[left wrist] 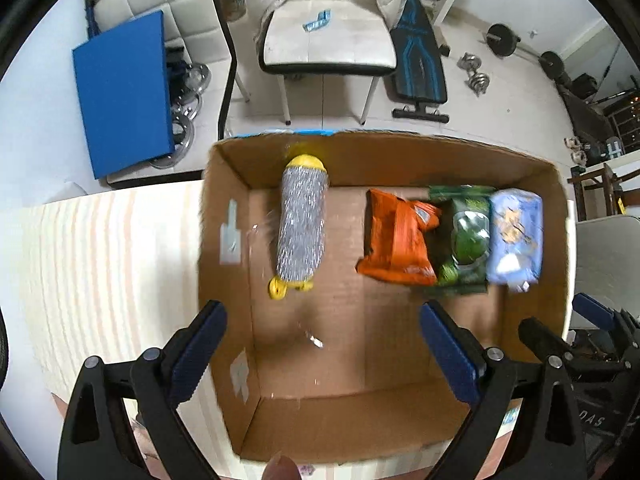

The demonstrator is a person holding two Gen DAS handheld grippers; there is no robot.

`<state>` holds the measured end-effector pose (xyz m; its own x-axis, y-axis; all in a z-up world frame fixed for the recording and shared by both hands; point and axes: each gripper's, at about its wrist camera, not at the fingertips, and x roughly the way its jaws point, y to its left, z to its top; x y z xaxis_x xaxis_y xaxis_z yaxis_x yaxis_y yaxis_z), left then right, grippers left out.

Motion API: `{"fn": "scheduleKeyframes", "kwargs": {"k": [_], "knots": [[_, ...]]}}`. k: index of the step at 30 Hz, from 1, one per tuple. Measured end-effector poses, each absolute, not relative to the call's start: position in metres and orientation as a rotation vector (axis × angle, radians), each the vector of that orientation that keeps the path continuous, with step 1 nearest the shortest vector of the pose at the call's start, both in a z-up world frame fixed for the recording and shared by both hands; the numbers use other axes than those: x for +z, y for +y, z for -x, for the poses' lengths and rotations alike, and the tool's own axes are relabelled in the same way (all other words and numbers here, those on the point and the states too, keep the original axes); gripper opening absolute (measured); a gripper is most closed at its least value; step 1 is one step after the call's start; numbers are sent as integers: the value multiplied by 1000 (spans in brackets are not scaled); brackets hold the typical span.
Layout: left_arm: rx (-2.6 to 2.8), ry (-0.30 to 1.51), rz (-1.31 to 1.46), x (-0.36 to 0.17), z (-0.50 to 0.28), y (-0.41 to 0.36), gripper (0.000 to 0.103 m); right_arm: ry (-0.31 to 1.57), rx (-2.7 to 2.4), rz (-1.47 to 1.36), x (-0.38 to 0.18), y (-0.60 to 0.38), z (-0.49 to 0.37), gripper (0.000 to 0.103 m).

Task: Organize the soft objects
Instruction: 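Carry sponge and blue packet into the box and release both, then grasp the lavender cloth with the left tool while the right grasps the yellow carton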

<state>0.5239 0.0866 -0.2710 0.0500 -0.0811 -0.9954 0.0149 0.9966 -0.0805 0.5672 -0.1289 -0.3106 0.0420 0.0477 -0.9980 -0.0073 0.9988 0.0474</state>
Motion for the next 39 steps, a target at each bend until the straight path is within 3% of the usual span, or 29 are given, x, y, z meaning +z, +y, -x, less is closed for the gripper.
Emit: {"fn": "scheduleKeyframes", "kwargs": {"k": [11, 15, 23, 32, 35, 38, 39], "knots": [[-49, 1345, -1, -187, -432, 71, 98, 1404, 138, -99, -242, -136, -482, 103], [-14, 1335, 29, -184, -398, 80, 98, 1381, 122, -142, -236, -158, -446, 103], [78, 1552, 197, -278, -329, 103, 98, 1508, -92, -239, -308, -240, -380, 103], [198, 1705, 245, -377, -291, 124, 98, 1603, -219, -268, -404, -276, -373, 103], [207, 1728, 314, -396, -290, 133, 98, 1655, -213, -257, -424, -270, -375, 93], [223, 1709, 294, -406, -297, 137, 98, 1678, -221, -214, -432, -264, -373, 68], [235, 1701, 274, -409, -300, 137, 94, 1678, -223, -203, -433, -263, -371, 67]]}}
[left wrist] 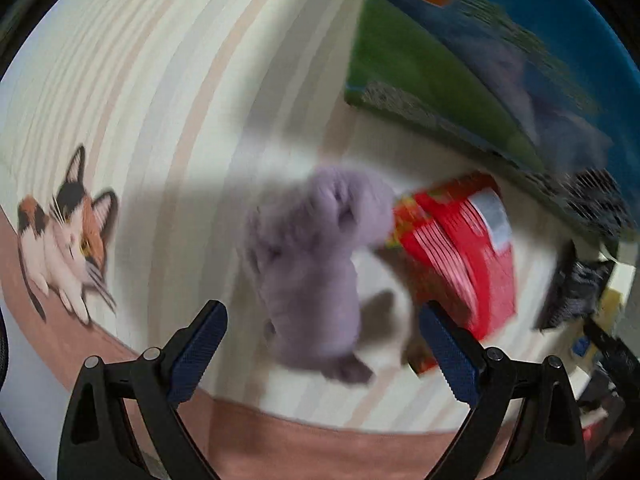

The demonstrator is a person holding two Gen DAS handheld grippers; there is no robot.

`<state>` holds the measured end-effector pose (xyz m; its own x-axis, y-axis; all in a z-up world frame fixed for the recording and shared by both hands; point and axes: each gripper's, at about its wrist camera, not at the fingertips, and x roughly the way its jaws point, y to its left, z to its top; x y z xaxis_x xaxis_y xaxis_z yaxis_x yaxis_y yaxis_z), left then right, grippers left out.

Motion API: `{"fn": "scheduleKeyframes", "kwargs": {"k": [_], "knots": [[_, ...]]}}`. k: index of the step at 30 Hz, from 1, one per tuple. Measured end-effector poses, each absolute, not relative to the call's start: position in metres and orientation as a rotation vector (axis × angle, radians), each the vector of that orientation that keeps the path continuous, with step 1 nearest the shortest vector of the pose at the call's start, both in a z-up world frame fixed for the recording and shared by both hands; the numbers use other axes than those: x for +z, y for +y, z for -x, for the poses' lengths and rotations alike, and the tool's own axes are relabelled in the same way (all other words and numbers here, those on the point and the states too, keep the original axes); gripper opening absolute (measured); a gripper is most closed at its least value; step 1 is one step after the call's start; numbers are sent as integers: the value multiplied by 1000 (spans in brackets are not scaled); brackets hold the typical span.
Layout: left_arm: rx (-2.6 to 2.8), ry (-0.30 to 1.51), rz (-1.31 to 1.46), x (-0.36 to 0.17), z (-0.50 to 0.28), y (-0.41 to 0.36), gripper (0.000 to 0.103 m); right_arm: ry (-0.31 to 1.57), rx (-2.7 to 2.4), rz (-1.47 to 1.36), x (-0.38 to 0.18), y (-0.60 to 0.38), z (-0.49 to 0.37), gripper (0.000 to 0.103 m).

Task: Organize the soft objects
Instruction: 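Grasp the lavender cloth with the left tool while the right grasps the yellow carton, then carry cloth and carton into the box and release both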

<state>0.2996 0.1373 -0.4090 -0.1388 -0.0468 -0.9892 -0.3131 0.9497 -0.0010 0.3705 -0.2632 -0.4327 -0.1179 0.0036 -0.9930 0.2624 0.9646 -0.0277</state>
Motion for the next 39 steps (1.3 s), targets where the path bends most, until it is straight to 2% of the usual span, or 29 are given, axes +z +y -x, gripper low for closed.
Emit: {"fn": "scheduleKeyframes", "kwargs": {"k": [1, 2, 3, 4, 5, 6, 17, 24, 27, 33, 39], "knots": [[238, 1699, 263, -412, -302, 138, 87, 1678, -220, -193, -432, -261, -368, 67], [233, 1707, 259, -414, -304, 139, 68, 1684, -209, -190, -433, -259, -364, 67], [222, 1727, 259, -419, -305, 139, 58, 1696, -192, -191, -433, -257, -358, 66], [215, 1718, 273, -418, -305, 140, 54, 1705, -179, -190, -433, -254, -354, 66], [215, 1713, 264, -416, -305, 140, 43, 1717, -158, -186, -433, -249, -345, 66], [205, 1711, 253, -415, -304, 139, 38, 1723, -143, -181, -432, -245, -340, 66], [155, 1794, 208, -409, -219, 126, 38, 1776, 4, -89, -434, -197, -273, 66], [152, 1771, 166, -409, -214, 110, 37, 1753, -50, -82, -444, -203, -271, 69], [120, 1740, 170, -390, -218, 101, 36, 1758, -22, -91, -439, -195, -276, 66], [-28, 1572, 199, -285, -243, 67, 36, 1648, 144, -194, -353, -159, -295, 66], [-164, 1453, 202, -201, -329, 47, 36, 1482, 284, -231, -250, -140, -353, 66]]}}
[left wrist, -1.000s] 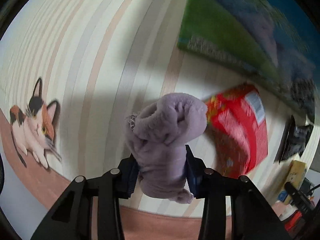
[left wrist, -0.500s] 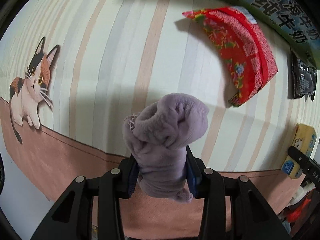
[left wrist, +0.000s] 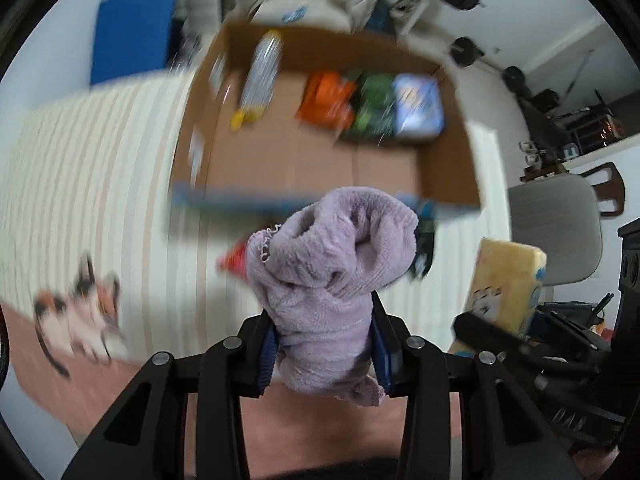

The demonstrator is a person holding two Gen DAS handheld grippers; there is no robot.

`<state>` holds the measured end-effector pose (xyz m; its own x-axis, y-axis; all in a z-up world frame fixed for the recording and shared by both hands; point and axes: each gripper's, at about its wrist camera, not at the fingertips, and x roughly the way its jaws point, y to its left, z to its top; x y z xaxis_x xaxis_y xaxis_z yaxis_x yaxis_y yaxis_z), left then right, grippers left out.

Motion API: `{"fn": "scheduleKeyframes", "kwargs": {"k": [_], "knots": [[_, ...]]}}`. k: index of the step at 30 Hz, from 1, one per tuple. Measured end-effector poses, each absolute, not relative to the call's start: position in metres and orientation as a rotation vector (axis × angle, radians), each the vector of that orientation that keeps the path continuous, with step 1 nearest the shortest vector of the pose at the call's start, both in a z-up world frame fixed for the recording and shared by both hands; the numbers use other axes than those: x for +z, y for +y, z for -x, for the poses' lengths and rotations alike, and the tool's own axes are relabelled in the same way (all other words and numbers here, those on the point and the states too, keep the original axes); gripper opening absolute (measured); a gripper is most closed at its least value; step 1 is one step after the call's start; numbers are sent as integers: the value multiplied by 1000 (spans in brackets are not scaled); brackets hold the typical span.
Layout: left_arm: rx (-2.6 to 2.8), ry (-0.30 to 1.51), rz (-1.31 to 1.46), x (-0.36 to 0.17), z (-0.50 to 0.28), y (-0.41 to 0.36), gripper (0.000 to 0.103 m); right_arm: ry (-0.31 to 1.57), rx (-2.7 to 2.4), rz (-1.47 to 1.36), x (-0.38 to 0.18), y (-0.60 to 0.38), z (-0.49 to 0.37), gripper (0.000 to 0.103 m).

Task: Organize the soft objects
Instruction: 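Carry cloth and carton into the box and release both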

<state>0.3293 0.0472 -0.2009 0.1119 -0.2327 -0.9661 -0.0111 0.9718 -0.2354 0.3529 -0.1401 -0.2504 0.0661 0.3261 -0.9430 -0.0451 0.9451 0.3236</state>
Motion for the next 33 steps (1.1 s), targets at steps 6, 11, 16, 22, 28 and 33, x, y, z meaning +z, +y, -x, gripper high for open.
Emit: {"fn": "scheduleKeyframes", "kwargs": {"k": [6, 11, 16, 22, 28, 33], "knots": [[-185, 1489, 185, -220, -425, 41, 36, 1439, 245, -154, -238, -140, -435, 66], [-211, 1670, 306, -289, -490, 36, 36, 1504, 187, -126, -290, -143, -498, 66], [-252, 1805, 364, -341, -516, 21, 36, 1581, 159, -82, -335, -143, -524, 66], [-278, 1882, 388, -373, -521, 12, 36, 1638, 136, -48, -366, -142, -527, 66], [-310, 1933, 392, -389, -517, 6, 38, 1654, 119, 1, -377, -139, -527, 66], [-283, 1948, 369, -385, -511, 7, 52, 1660, 102, 18, -379, -133, -528, 72]]}}
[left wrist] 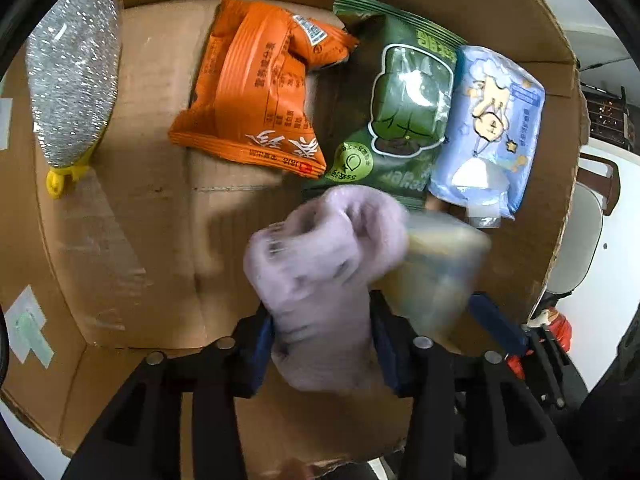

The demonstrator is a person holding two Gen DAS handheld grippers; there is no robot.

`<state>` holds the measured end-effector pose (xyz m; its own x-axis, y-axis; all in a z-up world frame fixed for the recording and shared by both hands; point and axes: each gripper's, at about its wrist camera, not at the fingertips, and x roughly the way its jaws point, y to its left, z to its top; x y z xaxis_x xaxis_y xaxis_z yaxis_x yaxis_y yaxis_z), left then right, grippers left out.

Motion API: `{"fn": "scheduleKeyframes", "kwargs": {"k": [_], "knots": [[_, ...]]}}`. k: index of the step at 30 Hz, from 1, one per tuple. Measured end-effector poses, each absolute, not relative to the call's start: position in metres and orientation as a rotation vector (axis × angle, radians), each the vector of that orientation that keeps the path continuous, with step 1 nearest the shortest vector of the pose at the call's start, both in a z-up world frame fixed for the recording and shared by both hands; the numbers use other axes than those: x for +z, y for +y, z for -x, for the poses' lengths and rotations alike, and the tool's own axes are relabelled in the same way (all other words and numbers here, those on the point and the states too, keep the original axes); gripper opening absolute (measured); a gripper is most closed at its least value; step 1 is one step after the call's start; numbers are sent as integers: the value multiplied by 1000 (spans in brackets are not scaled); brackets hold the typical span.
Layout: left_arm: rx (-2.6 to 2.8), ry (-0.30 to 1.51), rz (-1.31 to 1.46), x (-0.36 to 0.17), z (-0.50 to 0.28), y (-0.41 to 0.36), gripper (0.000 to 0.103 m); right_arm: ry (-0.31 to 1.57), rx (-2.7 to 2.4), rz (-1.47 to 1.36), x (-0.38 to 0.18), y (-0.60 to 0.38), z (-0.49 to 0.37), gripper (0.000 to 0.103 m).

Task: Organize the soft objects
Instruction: 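Carry cloth and carton into the box and release both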

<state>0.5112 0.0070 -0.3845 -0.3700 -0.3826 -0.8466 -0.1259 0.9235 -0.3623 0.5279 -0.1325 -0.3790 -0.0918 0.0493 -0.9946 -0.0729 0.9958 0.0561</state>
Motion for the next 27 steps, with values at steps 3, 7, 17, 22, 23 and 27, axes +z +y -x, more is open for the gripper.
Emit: {"fn": "scheduleKeyframes", "kwargs": {"k": [3, 7, 17, 22, 23, 27], "knots": [[-252, 1897, 289, -369, -509, 9, 75, 1650, 96, 19, -373, -135, -529, 79], [-214, 1812, 199, -335, -511, 12, 91, 1633, 88, 10, -360, -140, -529, 81], [-134, 1641, 93, -266, -500, 12, 100, 1605, 91, -32, -328, -147, -513, 103], [-124, 1584, 87, -254, -478, 15, 101, 1564, 83, -31, -316, -144, -503, 103], [-120, 1573, 86, -254, -473, 18, 101, 1558, 84, -31, -313, -143, -501, 103], [-116, 1543, 88, -245, -462, 21, 101, 1536, 89, -49, -304, -142, -493, 103]]}}
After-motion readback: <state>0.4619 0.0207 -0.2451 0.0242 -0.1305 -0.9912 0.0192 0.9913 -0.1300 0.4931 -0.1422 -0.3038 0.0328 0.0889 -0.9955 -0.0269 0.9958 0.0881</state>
